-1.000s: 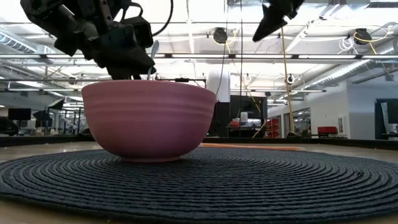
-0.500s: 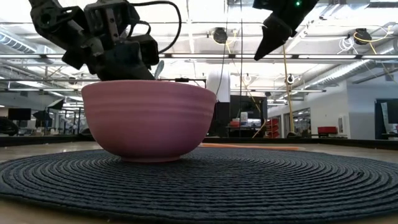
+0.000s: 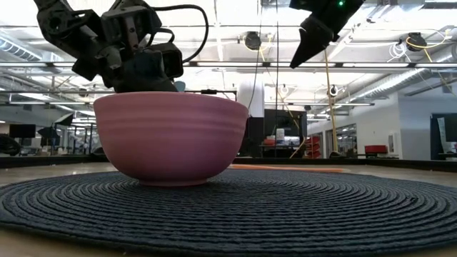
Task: Pick & Place Utensil
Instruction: Put the blue fork into the pink bowl on the blue mat
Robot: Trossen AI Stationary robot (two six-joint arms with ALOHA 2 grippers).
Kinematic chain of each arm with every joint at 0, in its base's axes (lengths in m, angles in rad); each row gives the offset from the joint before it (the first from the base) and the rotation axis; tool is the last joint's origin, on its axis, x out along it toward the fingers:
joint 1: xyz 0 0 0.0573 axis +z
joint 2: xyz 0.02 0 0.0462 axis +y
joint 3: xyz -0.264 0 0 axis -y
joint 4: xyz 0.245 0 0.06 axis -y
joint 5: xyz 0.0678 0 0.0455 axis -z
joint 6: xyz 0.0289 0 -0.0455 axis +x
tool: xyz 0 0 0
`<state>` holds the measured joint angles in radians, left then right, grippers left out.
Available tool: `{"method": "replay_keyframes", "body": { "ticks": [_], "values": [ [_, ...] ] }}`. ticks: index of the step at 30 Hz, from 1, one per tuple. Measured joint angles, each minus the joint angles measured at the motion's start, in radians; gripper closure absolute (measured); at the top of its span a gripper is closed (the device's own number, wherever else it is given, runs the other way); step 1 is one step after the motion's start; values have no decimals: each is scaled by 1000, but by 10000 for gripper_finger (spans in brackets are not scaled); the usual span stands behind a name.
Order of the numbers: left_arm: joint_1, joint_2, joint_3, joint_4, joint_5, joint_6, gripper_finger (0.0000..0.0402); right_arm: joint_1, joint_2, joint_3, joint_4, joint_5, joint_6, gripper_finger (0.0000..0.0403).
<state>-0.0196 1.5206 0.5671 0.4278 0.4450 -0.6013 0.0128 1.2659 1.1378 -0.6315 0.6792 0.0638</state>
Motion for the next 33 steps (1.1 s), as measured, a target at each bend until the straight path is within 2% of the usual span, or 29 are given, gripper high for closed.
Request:
{"method": "replay_keyframes", "body": {
  "ticks": [10, 15, 24, 29, 33],
  "values": [
    [5, -53, 0, -16, -3, 73, 312, 0, 0, 0, 0, -3, -1, 206],
    [-4, -80, 0, -98, -82, 131, 285, 0, 0, 0, 0, -3, -1, 206],
    [-7, -85, 0, -121, -116, 214, 228, 0, 0, 0, 16, -3, -1, 206],
    [-7, -85, 0, -143, -170, 289, 216, 0, 0, 0, 15, -5, 0, 206],
    [-8, -85, 0, -141, -195, 350, 215, 0, 0, 0, 17, -55, 0, 206]
  ]
}}
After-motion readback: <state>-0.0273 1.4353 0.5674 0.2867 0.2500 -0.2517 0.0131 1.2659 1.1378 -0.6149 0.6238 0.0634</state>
